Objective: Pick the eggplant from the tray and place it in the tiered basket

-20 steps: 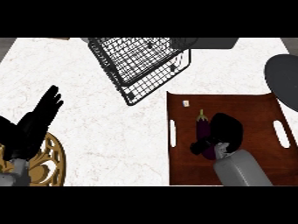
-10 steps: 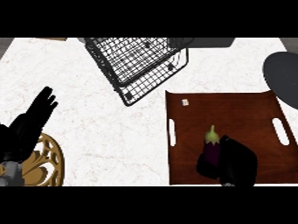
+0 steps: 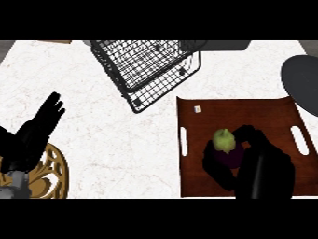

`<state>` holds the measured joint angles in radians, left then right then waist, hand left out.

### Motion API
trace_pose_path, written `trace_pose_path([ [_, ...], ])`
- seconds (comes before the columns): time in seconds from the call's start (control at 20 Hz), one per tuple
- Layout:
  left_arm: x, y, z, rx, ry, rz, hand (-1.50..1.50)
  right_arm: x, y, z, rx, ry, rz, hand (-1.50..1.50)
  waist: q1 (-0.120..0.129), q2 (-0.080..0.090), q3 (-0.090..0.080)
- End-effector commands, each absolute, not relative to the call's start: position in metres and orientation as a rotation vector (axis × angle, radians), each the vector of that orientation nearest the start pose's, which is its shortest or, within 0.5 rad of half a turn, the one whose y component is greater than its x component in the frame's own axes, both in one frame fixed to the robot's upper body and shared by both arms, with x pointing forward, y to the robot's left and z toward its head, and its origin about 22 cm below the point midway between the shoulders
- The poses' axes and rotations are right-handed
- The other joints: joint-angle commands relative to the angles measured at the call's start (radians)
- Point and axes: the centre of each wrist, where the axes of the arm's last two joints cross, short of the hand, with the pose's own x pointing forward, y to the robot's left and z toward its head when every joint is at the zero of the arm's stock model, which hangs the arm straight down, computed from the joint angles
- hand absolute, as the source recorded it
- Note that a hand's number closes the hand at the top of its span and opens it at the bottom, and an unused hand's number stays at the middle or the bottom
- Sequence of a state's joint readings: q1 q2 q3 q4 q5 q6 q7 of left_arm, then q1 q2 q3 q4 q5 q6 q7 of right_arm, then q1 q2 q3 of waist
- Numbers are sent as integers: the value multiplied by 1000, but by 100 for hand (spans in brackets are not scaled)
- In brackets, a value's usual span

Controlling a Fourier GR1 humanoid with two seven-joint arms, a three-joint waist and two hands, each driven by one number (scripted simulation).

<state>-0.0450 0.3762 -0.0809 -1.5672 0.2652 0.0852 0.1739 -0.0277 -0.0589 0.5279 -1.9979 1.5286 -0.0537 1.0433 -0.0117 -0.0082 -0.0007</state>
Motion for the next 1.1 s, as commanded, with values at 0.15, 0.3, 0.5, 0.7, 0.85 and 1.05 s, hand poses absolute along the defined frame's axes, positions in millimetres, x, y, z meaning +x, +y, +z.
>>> trace_pose_path([
  [0.15,266,296,23,56,-1411,-79,0,180,-79,165,-1337,-1423,281,150,15,8,-1],
  [0.3,266,288,23,77,-1427,-101,0,193,-68,194,-1321,-1467,309,150,20,9,-1],
  [0.5,263,297,43,77,-1431,-123,0,229,-46,196,-1272,-1435,338,150,44,11,0],
  [0.7,262,289,33,51,-1433,-127,0,269,-30,205,-1265,-1432,365,150,54,14,-1],
  [0.85,279,293,51,38,-1429,-140,0,289,-17,230,-1275,-1433,338,150,65,17,-1],
  [1.05,277,281,46,35,-1443,-139,0,321,-13,242,-1231,-1427,325,150,64,17,-1],
])
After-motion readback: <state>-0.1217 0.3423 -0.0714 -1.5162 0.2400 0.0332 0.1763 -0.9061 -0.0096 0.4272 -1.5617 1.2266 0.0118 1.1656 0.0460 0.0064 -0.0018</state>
